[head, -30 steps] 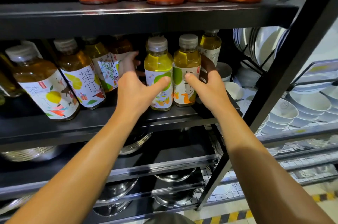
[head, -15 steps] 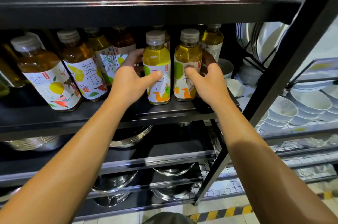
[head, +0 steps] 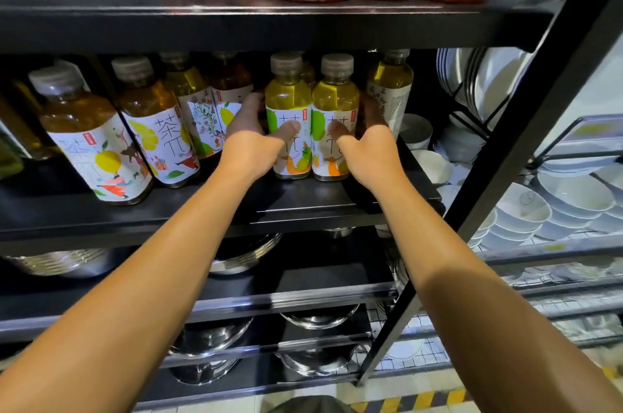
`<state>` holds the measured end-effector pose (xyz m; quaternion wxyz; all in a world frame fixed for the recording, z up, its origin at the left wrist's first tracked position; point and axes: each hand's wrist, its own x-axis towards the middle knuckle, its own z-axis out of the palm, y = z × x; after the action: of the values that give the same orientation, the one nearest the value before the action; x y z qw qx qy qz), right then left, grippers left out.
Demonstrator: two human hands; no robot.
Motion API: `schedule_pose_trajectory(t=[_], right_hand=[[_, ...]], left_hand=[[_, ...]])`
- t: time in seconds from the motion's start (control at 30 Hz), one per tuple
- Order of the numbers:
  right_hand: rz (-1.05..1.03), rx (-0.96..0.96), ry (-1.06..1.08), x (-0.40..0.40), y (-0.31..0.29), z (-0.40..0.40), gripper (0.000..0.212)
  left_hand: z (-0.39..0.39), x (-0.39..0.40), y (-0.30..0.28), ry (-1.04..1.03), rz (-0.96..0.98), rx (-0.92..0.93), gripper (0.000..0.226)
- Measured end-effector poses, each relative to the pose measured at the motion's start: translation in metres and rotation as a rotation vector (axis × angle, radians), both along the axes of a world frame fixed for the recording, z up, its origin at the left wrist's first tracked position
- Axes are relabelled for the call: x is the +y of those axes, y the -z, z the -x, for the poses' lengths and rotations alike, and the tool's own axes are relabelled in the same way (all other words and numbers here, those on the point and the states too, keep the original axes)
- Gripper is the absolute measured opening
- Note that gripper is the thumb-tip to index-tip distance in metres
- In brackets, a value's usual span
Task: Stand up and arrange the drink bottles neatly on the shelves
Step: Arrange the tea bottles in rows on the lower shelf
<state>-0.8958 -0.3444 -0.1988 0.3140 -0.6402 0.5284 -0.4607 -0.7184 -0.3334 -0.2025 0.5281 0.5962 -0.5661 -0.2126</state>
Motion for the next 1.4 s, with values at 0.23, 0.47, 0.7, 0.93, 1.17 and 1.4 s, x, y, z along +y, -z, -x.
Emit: schedule_pose_trajectory(t=[0.23, 0.47, 0.7, 0.93, 1.17, 1.4], right_hand=[[0.133, -0.388, 0.355, -0.028, -0.001, 0.037, 0.055], [-0.014, -0.154, 0.274, -0.069, -0.007, 0.044, 0.048], [-0.022, -0.126, 0.241, -0.075, 0.005, 0.045, 0.042], [-0.070, -0.264, 0.183, -0.067, 0.009, 0.037, 0.042], [-0.077, -0.183, 0.083, -0.065, 0.011, 0.015, 0.043], [-0.250, -0.340, -0.055, -0.042, 0.028, 0.036, 0.124]], left_hand=[[0.001, -0.001, 0.008, 0.035, -0.003, 0.112, 0.056], [0.000, -0.003, 0.016, 0.070, 0.001, 0.140, 0.061], [-0.003, -0.010, 0.020, 0.053, 0.013, 0.120, 0.056], [-0.005, -0.015, 0.019, 0.072, 0.000, 0.113, 0.056], [0.002, -0.018, 0.023, 0.180, 0.011, 0.136, 0.042], [-0.002, -0.022, 0.019, 0.225, -0.036, 0.208, 0.051]])
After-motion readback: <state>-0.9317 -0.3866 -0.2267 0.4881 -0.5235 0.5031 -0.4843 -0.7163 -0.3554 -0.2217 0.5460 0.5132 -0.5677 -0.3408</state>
